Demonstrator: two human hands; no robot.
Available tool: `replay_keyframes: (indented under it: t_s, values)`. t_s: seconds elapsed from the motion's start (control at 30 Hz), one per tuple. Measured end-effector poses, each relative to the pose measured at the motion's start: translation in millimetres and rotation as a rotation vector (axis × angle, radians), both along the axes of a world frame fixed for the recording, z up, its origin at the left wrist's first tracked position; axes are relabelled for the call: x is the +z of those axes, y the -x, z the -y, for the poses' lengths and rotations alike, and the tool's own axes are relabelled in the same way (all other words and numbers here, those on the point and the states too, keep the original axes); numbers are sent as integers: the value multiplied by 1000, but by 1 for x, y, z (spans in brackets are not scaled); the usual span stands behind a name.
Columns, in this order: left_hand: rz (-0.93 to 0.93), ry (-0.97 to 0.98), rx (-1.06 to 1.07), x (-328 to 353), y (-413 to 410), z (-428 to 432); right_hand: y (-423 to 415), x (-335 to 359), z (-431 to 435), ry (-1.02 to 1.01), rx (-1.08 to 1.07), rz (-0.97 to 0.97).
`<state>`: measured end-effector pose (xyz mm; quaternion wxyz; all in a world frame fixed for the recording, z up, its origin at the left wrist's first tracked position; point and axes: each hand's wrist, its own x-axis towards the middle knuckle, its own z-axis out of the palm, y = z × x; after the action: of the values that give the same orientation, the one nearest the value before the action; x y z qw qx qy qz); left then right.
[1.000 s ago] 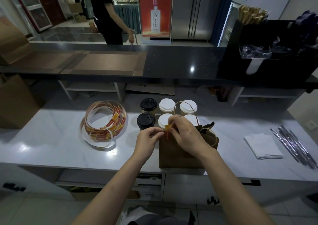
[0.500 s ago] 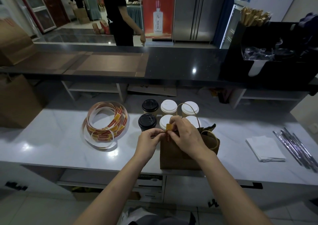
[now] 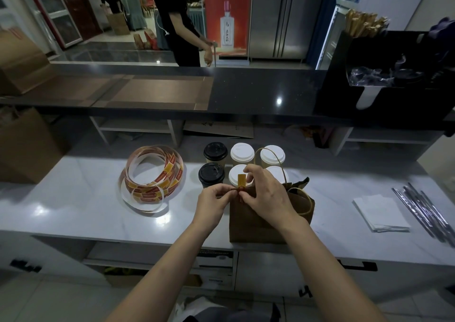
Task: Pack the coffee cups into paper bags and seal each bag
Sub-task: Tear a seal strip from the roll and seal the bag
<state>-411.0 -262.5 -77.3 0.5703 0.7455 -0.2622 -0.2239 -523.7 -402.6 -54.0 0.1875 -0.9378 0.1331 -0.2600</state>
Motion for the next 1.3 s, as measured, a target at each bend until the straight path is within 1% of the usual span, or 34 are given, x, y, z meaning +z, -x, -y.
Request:
replay_keyframes:
  t_s: [0.1, 0.2, 0.63, 0.8, 0.97, 1.03, 1.17, 1.3]
  values:
    - [-13, 14, -2, -1, 0, 0, 1, -2, 1, 47, 28, 32]
    - [2, 14, -5, -1, 0, 0, 1, -2, 1, 88, 26, 12]
    - [88, 5, 0, -3, -1, -1, 0, 3, 0, 51, -14, -62]
    - [108, -10, 1, -3, 0, 0, -3, 9, 3, 36, 4, -151]
    - [109, -18, -6, -2, -2, -1, -7, 20, 7, 36, 25, -351]
    - [92, -12, 4, -1, -1, 0, -9, 22, 7, 50, 25, -402]
    - [78, -13, 6, 2, 0, 0, -9, 23, 6, 84, 24, -429]
    - [62, -13, -2, 3, -1, 0, -8, 24, 5, 77, 25, -422]
